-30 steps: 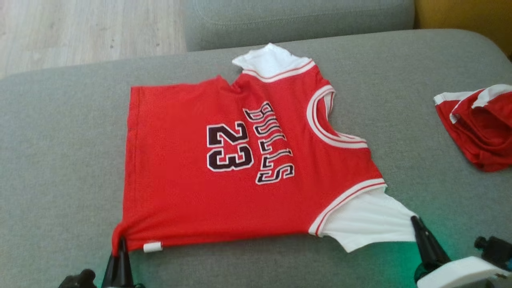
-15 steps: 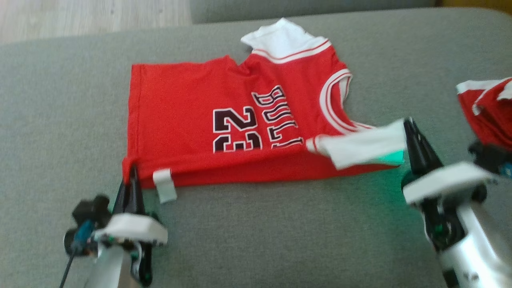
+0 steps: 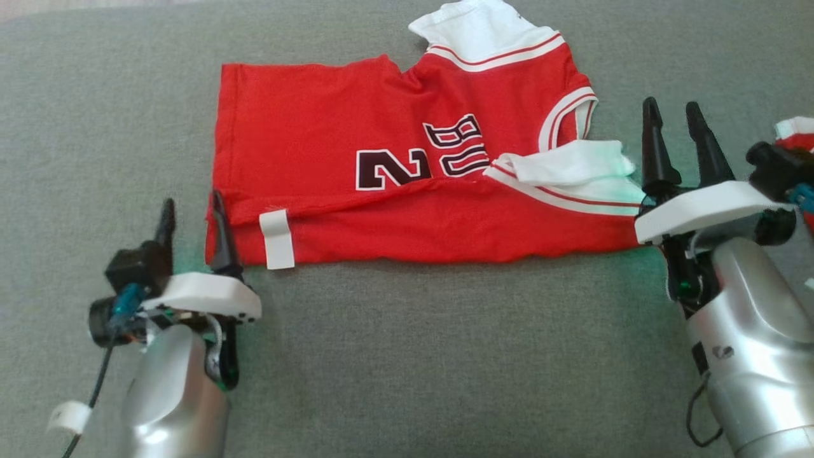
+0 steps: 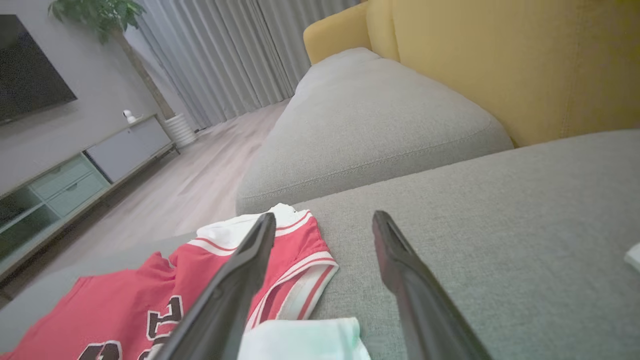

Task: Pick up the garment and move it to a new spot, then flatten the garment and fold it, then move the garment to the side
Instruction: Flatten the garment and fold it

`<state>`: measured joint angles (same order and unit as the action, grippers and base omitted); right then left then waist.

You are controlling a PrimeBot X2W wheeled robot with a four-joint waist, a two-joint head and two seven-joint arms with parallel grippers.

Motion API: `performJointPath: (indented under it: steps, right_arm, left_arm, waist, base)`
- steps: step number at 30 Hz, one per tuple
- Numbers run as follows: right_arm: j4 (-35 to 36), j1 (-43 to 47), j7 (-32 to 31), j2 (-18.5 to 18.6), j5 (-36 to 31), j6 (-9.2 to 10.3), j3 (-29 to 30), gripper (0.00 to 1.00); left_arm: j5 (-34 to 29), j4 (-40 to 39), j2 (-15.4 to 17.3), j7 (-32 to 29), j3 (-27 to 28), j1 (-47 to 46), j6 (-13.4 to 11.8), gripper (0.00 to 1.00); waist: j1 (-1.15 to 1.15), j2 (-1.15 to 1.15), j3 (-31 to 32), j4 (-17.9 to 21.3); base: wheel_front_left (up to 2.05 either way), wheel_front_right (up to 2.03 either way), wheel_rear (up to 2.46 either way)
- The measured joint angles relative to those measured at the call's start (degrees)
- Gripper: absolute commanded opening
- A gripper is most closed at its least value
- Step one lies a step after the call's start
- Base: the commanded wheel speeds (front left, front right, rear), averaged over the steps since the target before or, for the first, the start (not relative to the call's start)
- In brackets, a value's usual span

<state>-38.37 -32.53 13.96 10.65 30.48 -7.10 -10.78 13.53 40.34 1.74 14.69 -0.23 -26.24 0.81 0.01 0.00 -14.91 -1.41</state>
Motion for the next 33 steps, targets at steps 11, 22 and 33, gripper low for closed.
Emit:
performJointPath:
  steps: [11, 22, 33]
  right_arm:
    - [7.82, 13.10, 0.25, -3.86, -21.49, 0.00, 8.15, 1.00]
    - [8.10, 24.14, 0.25, -6.41, -25.76, 0.00, 8.59, 1.00]
    - [7.30, 28.43, 0.25, -7.13, -25.76, 0.00, 8.76, 1.00]
  left_arm:
    - [-3.52, -10.76, 0.05, 0.00, -0.53, 14.89, -1.40, 1.00]
    - [-3.12, -13.84, 0.34, 0.00, -3.50, 25.14, -1.83, 1.00]
    - [-1.41, -14.63, 0.48, 0.00, -5.04, 28.85, -2.05, 1.00]
  waist:
    - [-0.01, 0.00, 3.91, -0.46]
    - [-0.02, 0.00, 10.04, -0.49]
    - [-0.01, 0.00, 12.43, -0.07]
  base:
    - [0.00, 0.00, 0.00]
    - [0.00, 0.00, 0.00]
    - [0.00, 0.00, 0.00]
